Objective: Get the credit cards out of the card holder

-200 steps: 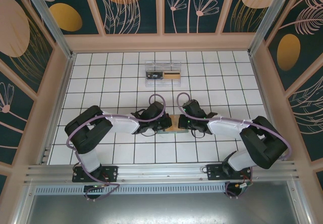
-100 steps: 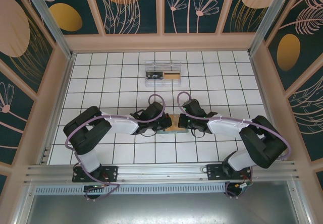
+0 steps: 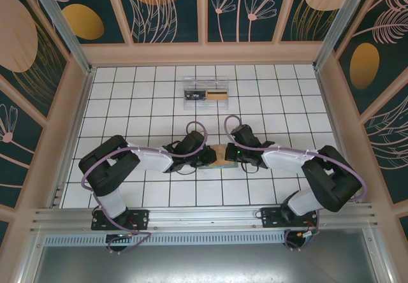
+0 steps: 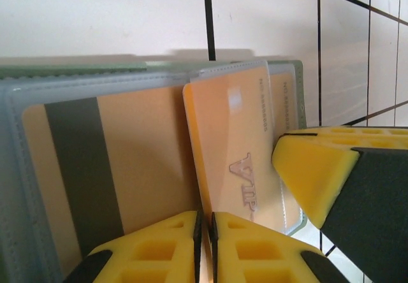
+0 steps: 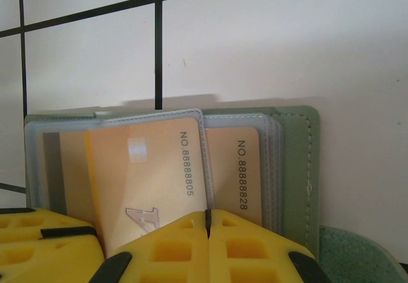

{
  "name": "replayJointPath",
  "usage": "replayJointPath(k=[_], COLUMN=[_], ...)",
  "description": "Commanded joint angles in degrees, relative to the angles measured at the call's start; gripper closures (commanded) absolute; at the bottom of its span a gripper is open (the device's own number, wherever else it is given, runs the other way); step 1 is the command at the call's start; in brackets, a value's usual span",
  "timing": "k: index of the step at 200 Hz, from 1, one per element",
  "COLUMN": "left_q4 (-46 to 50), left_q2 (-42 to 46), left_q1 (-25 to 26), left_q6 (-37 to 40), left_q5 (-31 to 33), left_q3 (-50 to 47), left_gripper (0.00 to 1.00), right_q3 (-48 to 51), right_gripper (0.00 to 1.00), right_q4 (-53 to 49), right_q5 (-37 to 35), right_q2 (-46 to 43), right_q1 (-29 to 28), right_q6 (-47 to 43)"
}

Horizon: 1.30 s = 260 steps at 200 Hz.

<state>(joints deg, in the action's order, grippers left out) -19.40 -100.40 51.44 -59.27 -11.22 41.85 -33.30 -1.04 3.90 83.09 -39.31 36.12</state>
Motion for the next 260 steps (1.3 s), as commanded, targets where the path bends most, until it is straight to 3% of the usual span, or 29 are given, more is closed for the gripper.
replayJointPath(k=[1,49,160,188,211,260], left_q4=[-1.02,-1.53,0.51,-0.65,-1.17,-1.23], left_q2=[0.69,1.22,4.56,3.25,2.55,0.65], left_q1=[-0.04,-0.02,-0.51,-0.51,-0.51,-0.5], left_q6=[-0.07,-0.24,0.3,-0.05,-0.35,-0.67], left_q5=[-1.72,-1.7,0.49,-0.9,-1.43,-1.47], left_q3=[-0.89,-1.24,-2.38,-1.95,-1.94,-1.87], left_gripper=[0.85,1.0,1.0,0.84,0.78,0.76], right_q3=[1.57,1.66,1.87,1.82,1.77,1.73], right_gripper=[0.97,0.97,0.97,0.97,0.97,0.96], right_q4=[-5.97,-5.89,-6.08,-5.76,-5.16,-4.57], right_q5=[-3.02,-3.08,-3.66,-2.96,-1.58,-0.39], right_q2=[2.26,2.37,2.2,2.41,2.6,2.59], right_q1=[0.99,0.99,1.17,1.08,0.74,-0.71], right_q6=[0.09,0.23,0.42,0.36,0.49,1.65])
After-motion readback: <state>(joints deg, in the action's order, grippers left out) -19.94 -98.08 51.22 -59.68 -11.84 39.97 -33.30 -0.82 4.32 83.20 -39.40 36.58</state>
